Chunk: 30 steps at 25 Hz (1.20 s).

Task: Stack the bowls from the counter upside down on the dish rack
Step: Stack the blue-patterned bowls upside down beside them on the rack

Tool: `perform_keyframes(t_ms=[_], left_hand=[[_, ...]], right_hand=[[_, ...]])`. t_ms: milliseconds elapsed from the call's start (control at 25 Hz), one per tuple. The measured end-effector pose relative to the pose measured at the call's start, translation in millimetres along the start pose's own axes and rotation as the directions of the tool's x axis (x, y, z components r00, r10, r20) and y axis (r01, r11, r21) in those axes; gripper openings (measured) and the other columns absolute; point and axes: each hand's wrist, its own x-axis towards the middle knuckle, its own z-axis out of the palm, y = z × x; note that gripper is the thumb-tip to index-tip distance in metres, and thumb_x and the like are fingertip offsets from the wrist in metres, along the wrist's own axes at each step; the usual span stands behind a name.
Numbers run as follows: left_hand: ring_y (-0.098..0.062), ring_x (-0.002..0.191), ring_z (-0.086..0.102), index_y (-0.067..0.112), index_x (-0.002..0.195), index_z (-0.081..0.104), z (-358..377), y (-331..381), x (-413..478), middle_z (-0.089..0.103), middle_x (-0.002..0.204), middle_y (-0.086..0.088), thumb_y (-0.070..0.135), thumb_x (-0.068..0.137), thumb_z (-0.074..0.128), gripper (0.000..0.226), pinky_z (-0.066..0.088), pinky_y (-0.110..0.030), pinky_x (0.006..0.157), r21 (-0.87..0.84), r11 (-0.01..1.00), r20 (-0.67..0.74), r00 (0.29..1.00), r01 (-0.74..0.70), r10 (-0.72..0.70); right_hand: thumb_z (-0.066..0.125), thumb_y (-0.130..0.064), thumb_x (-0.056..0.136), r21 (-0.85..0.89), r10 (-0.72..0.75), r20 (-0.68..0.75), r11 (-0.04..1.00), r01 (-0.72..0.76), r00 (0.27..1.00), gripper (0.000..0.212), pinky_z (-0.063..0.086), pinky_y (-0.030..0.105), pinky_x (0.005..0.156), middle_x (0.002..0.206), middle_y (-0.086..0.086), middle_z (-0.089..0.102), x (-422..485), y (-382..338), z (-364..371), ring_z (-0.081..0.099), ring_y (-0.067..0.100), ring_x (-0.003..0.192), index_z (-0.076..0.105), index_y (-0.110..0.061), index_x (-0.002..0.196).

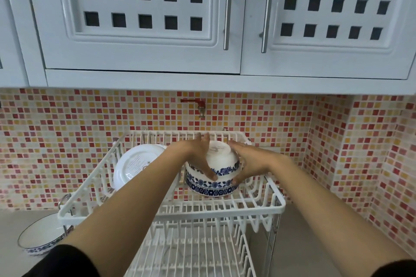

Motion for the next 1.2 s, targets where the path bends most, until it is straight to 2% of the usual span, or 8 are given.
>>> perform_keyframes(t_ms=[120, 200, 320, 400, 640, 880, 1080, 1200], left_hand=[[-0.028, 0.149, 0.005, 0.008, 0.148, -0.016, -4.3, -2.7, -14.2, -0.015, 0.159, -0.007, 0.053, 0.088, 0.050, 0.100, 0.014, -0.042, 0.121, -0.051, 0.991, -0.159, 0.981, -0.122, 0.112], [-0.027, 0.149, 0.004, 0.006, 0.150, -0.007, -8.1, -13.7, -32.0, -0.008, 0.160, -0.008, 0.048, 0.097, 0.029, 0.076, 0.011, -0.040, 0.122, -0.068, 0.981, -0.250, 0.955, -0.180, 0.157], [-0.027, 0.148, 0.010, 0.005, 0.151, 0.004, -9.2, -44.9, -68.3, 0.005, 0.160, -0.010, 0.041, 0.101, 0.022, 0.064, 0.013, -0.039, 0.120, -0.096, 0.973, -0.325, 0.930, -0.211, 0.169], [-0.027, 0.148, 0.014, 0.006, 0.150, 0.008, -6.9, -73.1, -96.2, 0.010, 0.160, -0.011, 0.040, 0.101, 0.023, 0.062, 0.015, -0.039, 0.119, -0.115, 0.970, -0.356, 0.920, -0.215, 0.162], [-0.030, 0.145, 0.023, 0.007, 0.150, 0.016, 10.3, -195.7, -183.1, 0.021, 0.158, -0.013, 0.043, 0.100, 0.025, 0.062, 0.021, -0.040, 0.117, -0.146, 0.981, -0.384, 0.921, -0.125, 0.060], [-0.030, 0.146, 0.022, 0.011, 0.149, 0.020, 65.3, -300.6, -247.7, 0.023, 0.158, -0.009, 0.045, 0.099, 0.023, 0.060, 0.020, -0.044, 0.118, -0.216, 0.976, -0.303, 0.947, 0.043, -0.109], [-0.033, 0.141, 0.031, 0.007, 0.149, 0.019, 110.1, -370.2, -274.6, 0.030, 0.154, -0.015, 0.043, 0.100, 0.025, 0.062, 0.027, -0.043, 0.114, -0.264, 0.947, -0.233, 0.941, 0.181, -0.245], [-0.033, 0.142, 0.029, 0.006, 0.149, 0.018, 146.6, -395.6, -279.2, 0.029, 0.155, -0.016, 0.041, 0.100, 0.027, 0.062, 0.025, -0.043, 0.115, -0.337, 0.910, -0.221, 0.919, 0.243, -0.327]], right_hand=[[0.068, -0.033, 0.080, -0.016, 0.036, -0.023, 0.999, -0.036, 0.999, 0.098, 0.014, 0.033, 0.118, 0.160, -0.001, 0.002, -8.8, -8.0, -4.6, 0.009, 0.017, 0.147, 0.002, -0.019, 0.151], [0.051, -0.041, 0.091, -0.029, 0.040, -0.073, 0.999, -0.042, 0.997, 0.078, 0.013, 0.033, 0.118, 0.160, 0.002, 0.005, -15.9, -24.3, -7.1, 0.012, 0.018, 0.146, 0.006, -0.017, 0.151], [0.023, -0.049, 0.098, -0.008, 0.058, -0.181, 0.998, -0.061, 0.982, 0.062, 0.010, 0.036, 0.119, 0.160, 0.002, 0.008, -22.5, -64.5, -6.1, 0.011, 0.018, 0.146, 0.010, -0.018, 0.150], [0.017, -0.051, 0.098, 0.001, 0.067, -0.231, 0.998, -0.069, 0.971, 0.062, 0.009, 0.039, 0.120, 0.160, 0.001, 0.005, -23.4, -102.4, -4.0, 0.008, 0.017, 0.147, 0.008, -0.019, 0.150], [0.018, -0.048, 0.099, -0.026, -0.007, -0.328, 1.000, -0.002, 0.945, 0.064, 0.009, 0.035, 0.118, 0.160, 0.003, 0.003, -18.5, -259.3, 26.3, 0.005, 0.016, 0.147, 0.008, -0.012, 0.151], [0.020, -0.048, 0.098, 0.023, -0.041, -0.333, 0.998, 0.052, 0.942, 0.064, 0.011, 0.038, 0.118, 0.160, 0.006, 0.007, 6.9, -382.7, 93.4, 0.008, 0.020, 0.147, 0.010, -0.011, 0.150], [0.025, -0.045, 0.098, -0.013, -0.078, -0.298, 0.997, 0.077, 0.952, 0.063, 0.018, 0.039, 0.117, 0.156, 0.013, 0.022, 40.7, -443.5, 146.3, 0.020, 0.027, 0.144, 0.017, -0.005, 0.147], [0.026, -0.045, 0.098, 0.051, -0.042, -0.214, 0.997, 0.054, 0.976, 0.065, 0.021, 0.042, 0.118, 0.156, 0.015, 0.020, 64.0, -455.9, 186.9, 0.020, 0.029, 0.144, 0.015, -0.004, 0.147]])
